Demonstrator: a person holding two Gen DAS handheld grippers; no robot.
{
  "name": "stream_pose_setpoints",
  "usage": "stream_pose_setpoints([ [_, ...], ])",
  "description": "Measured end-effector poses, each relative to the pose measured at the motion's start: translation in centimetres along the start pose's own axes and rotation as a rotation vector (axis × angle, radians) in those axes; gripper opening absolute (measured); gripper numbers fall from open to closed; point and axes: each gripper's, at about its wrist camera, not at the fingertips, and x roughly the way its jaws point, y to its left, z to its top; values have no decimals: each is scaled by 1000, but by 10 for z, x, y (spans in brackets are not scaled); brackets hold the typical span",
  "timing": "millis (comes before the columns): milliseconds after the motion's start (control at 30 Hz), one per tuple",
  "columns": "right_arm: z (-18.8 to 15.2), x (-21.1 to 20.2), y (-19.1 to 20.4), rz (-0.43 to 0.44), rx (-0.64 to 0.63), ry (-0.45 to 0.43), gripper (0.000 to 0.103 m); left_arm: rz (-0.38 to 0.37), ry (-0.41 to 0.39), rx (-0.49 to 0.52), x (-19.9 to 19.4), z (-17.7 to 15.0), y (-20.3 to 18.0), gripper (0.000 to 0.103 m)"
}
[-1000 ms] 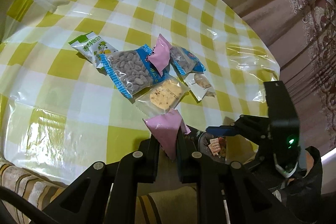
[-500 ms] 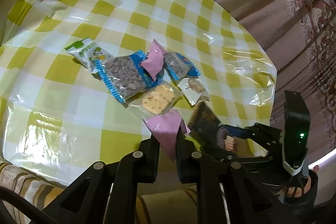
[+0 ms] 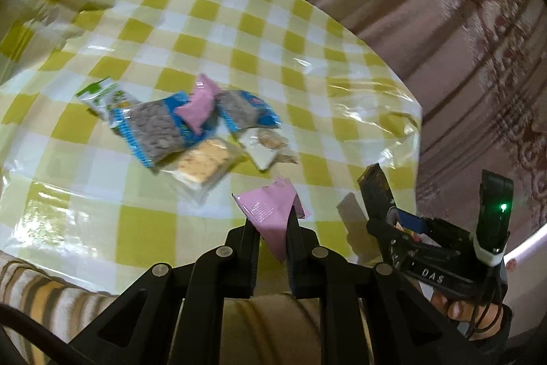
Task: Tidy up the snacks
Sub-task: 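Lift pink packet with left gripper while right gripper grasps and lifts black cracker box, then release pink packet into white box with left gripper while right gripper releases cracker box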
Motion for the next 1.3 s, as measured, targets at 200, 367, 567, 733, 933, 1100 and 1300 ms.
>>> stream_pose_setpoints([
  [200,-28,-29,-46,-63,97,-27,61,-54,35,68,17,-10,-53,14],
  [367,-65,-47,-97,-131,208,-20,61,-95,88,188,32,-28,-113,14],
  [567,-117,-61,-151,-185,337,3,61,-159,145,270,50,-50,-170,14],
  [733,-154,-77,-191,-253,422,23,61,-216,202,319,68,-70,-207,14],
  [933,-186,-89,-229,-334,510,45,61,-257,292,374,94,-90,-244,14],
  [1100,-207,-89,-247,-363,556,85,61,-273,389,409,115,-110,-265,14],
  [1300,-211,-83,-253,-367,580,117,61,-243,460,439,131,-121,-275,18],
])
